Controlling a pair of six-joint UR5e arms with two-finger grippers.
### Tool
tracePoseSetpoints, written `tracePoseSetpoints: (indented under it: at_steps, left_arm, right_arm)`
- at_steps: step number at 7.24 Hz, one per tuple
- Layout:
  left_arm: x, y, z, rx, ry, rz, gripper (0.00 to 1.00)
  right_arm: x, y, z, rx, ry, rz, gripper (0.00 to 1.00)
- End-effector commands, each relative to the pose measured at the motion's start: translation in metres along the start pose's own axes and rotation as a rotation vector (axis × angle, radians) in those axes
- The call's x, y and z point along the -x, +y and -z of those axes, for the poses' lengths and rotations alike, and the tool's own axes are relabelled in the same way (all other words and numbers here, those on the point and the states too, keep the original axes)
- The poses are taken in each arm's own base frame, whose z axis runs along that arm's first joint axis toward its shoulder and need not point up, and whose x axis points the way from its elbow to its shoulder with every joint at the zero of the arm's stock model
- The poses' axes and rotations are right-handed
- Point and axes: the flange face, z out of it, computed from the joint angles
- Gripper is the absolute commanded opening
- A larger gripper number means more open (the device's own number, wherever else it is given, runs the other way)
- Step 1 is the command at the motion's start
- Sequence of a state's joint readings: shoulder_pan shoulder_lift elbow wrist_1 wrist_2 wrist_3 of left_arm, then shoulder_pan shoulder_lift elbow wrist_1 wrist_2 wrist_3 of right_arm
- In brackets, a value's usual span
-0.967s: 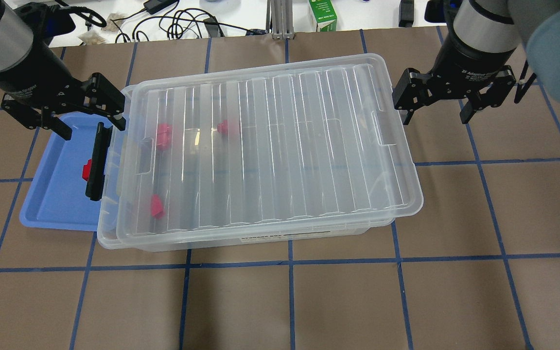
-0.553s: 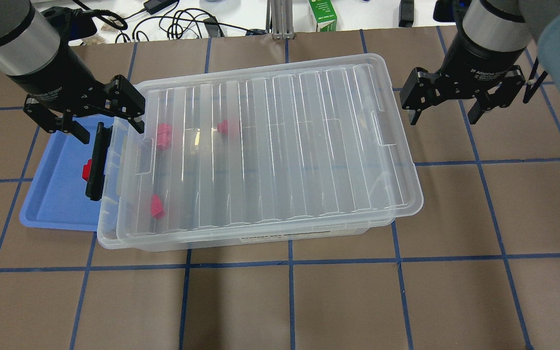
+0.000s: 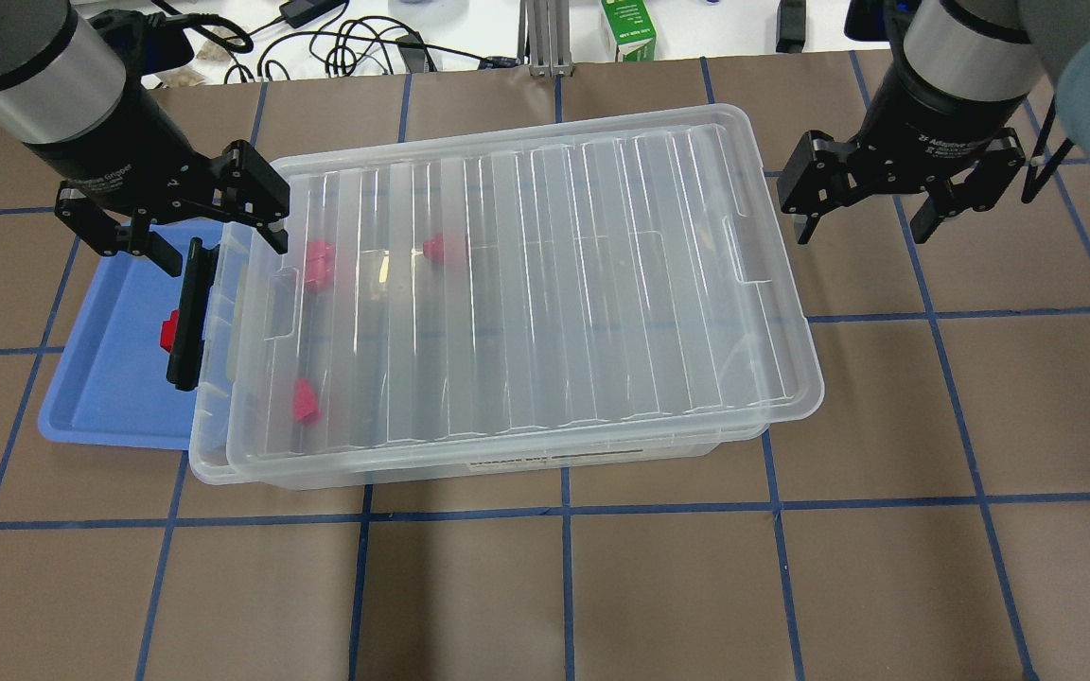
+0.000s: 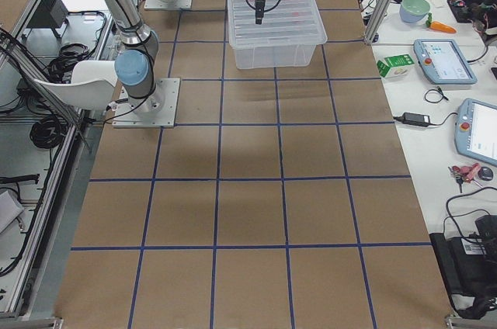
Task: Place red block in blue tray from box
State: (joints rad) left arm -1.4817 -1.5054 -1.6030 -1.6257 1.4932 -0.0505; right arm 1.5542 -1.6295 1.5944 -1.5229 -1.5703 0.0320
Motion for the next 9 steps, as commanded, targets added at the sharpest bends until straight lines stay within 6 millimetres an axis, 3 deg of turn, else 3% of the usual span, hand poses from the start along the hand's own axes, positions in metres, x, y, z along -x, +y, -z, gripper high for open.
tracePoseSetpoints:
  at_steps: [1,9]
  left_arm:
    - [-0.0003,-0.0008,0.0019,-0.011,0.001,-0.001,1.00]
    - [0.0017,-0.0028,0.0029,-0.033,-0.005,-0.001,1.00]
  right_arm:
    - [-0.0014,0.0000,0.0023,-0.005,-0.009,0.003,1.00]
    - [0.0004,0.0013,-0.0008,0.003,-0.006,0.012,1.00]
